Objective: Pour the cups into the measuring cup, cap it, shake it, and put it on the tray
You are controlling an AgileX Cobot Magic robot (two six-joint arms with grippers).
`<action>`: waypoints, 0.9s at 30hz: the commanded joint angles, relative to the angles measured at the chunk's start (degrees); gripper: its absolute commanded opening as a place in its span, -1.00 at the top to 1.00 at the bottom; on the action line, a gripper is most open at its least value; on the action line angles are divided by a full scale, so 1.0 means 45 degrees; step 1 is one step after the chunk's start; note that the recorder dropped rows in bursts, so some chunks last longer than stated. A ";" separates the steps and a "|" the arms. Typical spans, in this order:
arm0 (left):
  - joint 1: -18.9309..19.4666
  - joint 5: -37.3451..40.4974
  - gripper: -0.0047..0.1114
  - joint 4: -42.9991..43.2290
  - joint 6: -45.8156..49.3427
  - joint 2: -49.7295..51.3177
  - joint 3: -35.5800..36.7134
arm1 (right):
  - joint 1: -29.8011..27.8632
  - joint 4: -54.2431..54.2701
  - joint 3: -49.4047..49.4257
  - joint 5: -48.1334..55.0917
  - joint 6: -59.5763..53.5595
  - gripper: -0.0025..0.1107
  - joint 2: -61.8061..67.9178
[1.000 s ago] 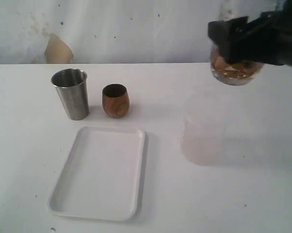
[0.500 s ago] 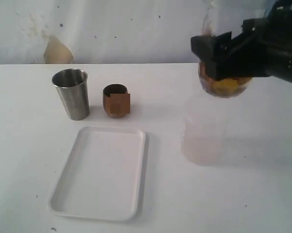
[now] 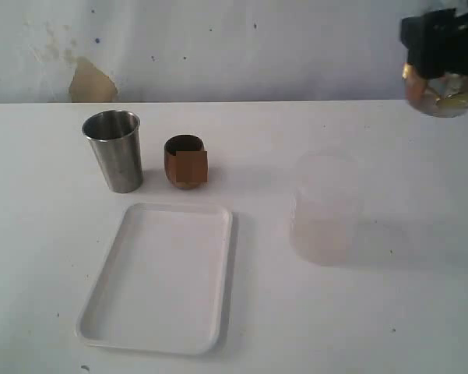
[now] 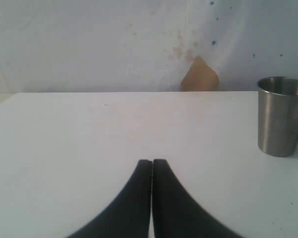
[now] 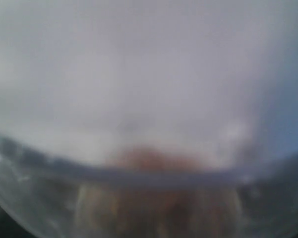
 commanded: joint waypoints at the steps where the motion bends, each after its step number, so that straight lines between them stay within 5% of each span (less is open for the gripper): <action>1: 0.0004 -0.0096 0.90 -0.0069 -0.0010 -0.0057 0.0053 | -0.1686 0.0020 -0.0145 -0.0079 -0.1567 0.96 0.0971; 8: 0.0004 -0.0096 0.90 -0.0069 -0.0010 -0.0057 0.0053 | -0.2943 0.0020 -0.0145 -0.0131 -0.5707 0.96 0.2457; 20: 0.0004 -0.0096 0.90 -0.0069 -0.0010 -0.0057 0.0053 | -0.3197 -0.0076 -0.0118 -0.1610 -0.7201 0.96 0.4142; 27: 0.0004 -0.0096 0.90 -0.0069 -0.0010 -0.0057 0.0053 | -0.3226 -0.5615 -0.0508 -0.2974 -0.3985 0.96 0.4088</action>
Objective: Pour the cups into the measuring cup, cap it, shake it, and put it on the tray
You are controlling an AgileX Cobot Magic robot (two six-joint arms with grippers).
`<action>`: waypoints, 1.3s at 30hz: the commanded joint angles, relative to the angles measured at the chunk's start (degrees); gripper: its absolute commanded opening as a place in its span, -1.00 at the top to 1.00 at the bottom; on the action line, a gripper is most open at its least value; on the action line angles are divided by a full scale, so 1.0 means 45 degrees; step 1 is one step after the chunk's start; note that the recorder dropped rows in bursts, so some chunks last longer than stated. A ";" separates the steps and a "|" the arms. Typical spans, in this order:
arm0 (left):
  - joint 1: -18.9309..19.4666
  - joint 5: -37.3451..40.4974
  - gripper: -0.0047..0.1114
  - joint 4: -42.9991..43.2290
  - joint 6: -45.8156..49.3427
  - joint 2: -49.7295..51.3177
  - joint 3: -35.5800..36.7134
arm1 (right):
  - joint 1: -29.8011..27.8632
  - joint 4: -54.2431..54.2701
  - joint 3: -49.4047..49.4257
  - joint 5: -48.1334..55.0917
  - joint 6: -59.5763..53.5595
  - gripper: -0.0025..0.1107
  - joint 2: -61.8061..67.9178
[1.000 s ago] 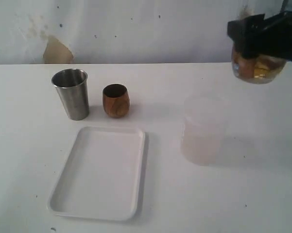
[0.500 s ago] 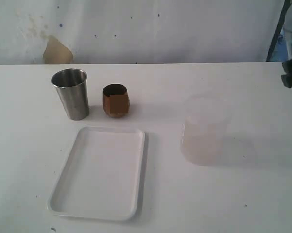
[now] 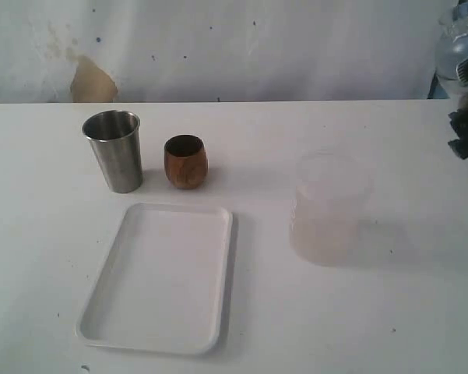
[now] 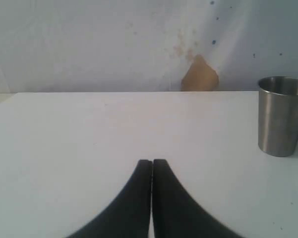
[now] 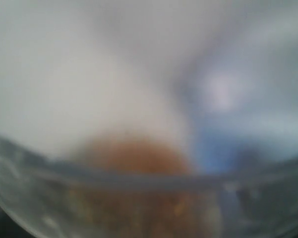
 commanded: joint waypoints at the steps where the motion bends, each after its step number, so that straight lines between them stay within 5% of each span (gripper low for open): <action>1: 0.0004 -0.0096 0.90 -0.0069 -0.0010 -0.0057 0.0053 | -0.0078 -0.4378 -0.0610 -0.1298 0.3479 0.96 -0.0224; 4: 0.0004 -0.0096 0.90 -0.0069 -0.0010 -0.0057 0.0053 | -0.0291 -1.0565 -0.1078 -0.3782 0.9123 0.96 -0.0055; 7: 0.0004 -0.0096 0.90 -0.0069 -0.0010 -0.0057 0.0053 | -0.0969 -1.3263 -0.1433 -0.6953 0.9725 0.96 0.0435; 15: 0.0004 -0.0096 0.90 -0.0069 -0.0010 -0.0057 0.0053 | -0.2091 -1.4473 -0.2348 -0.6609 1.0191 0.96 0.2716; 22: 0.0004 -0.0096 0.90 -0.0069 -0.0010 -0.0057 0.0053 | -0.2084 -1.4847 -0.2783 -0.6132 0.5096 0.96 0.3477; 39: 0.0004 -0.0096 0.90 -0.0069 -0.0010 -0.0057 0.0053 | -0.1170 -1.4977 -0.2814 -0.6049 0.2939 0.96 0.3516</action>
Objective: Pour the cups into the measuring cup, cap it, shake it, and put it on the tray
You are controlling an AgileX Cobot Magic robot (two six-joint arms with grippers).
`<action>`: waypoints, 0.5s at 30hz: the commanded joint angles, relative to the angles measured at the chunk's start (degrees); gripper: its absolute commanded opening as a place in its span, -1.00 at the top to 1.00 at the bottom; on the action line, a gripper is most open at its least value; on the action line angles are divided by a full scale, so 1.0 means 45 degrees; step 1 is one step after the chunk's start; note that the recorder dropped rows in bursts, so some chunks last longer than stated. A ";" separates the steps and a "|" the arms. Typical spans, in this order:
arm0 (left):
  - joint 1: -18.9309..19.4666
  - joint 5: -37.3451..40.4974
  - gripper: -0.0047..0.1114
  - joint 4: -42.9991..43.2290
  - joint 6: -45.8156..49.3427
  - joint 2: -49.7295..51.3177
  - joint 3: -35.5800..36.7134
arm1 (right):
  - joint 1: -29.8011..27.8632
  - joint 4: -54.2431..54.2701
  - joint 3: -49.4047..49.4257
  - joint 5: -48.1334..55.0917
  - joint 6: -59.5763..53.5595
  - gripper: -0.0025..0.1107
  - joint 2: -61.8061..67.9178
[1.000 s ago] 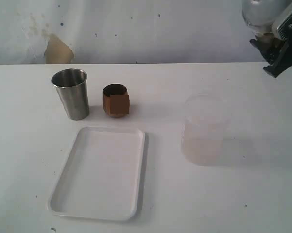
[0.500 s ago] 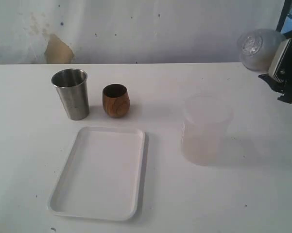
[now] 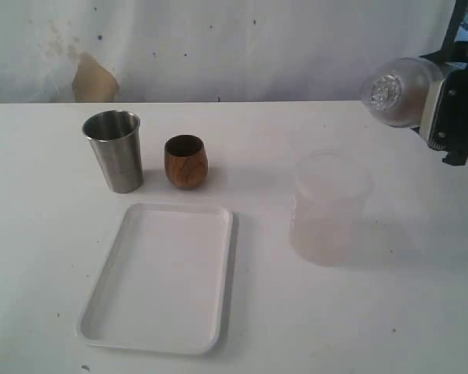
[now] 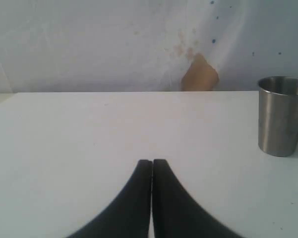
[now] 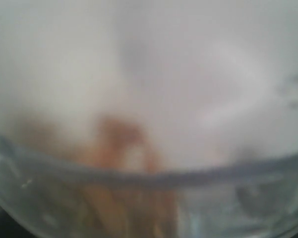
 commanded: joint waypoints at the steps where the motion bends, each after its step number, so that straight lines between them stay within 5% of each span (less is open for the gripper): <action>1: 0.0004 -0.0096 0.90 -0.0069 -0.0019 -0.0057 0.0053 | 0.0434 0.0325 -0.0232 -0.0160 -0.0549 0.96 -0.0205; 15: 0.0004 -0.0096 0.90 -0.0069 -0.0019 -0.0057 0.0053 | 0.0873 0.0325 -0.0232 0.0418 -0.2500 0.96 -0.0205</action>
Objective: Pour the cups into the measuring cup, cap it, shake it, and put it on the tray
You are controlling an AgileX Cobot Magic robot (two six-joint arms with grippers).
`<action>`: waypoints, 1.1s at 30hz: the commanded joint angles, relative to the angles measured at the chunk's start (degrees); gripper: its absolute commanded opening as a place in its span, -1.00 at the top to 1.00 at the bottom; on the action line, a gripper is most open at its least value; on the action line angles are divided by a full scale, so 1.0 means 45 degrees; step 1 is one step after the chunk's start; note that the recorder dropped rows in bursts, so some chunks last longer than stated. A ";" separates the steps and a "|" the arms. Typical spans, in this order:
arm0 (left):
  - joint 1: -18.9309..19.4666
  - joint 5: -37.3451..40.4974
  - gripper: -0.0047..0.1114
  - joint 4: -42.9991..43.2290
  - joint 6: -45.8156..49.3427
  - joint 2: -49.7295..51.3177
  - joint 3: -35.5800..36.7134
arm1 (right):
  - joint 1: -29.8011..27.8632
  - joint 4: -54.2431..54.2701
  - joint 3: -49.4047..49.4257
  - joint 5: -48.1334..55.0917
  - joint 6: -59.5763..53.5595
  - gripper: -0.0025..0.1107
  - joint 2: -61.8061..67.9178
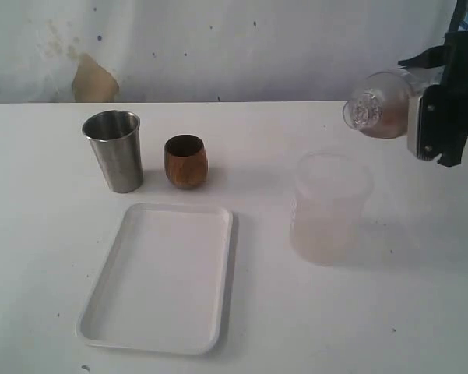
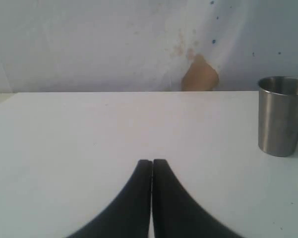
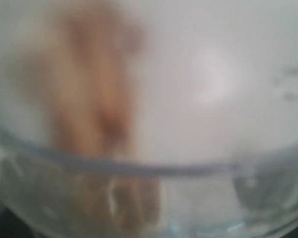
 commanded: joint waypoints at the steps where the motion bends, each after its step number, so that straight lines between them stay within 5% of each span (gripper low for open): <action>1: 0.0004 -0.0096 0.90 -0.0069 -0.0019 -0.0057 0.0053 | 0.0302 0.0325 -0.0190 -0.0070 -0.0767 0.96 -0.0205; 33: 0.0004 -0.0096 0.90 -0.0069 -0.0019 -0.0057 0.0053 | 0.0870 -0.0221 0.0038 0.0090 -0.4021 0.96 -0.1488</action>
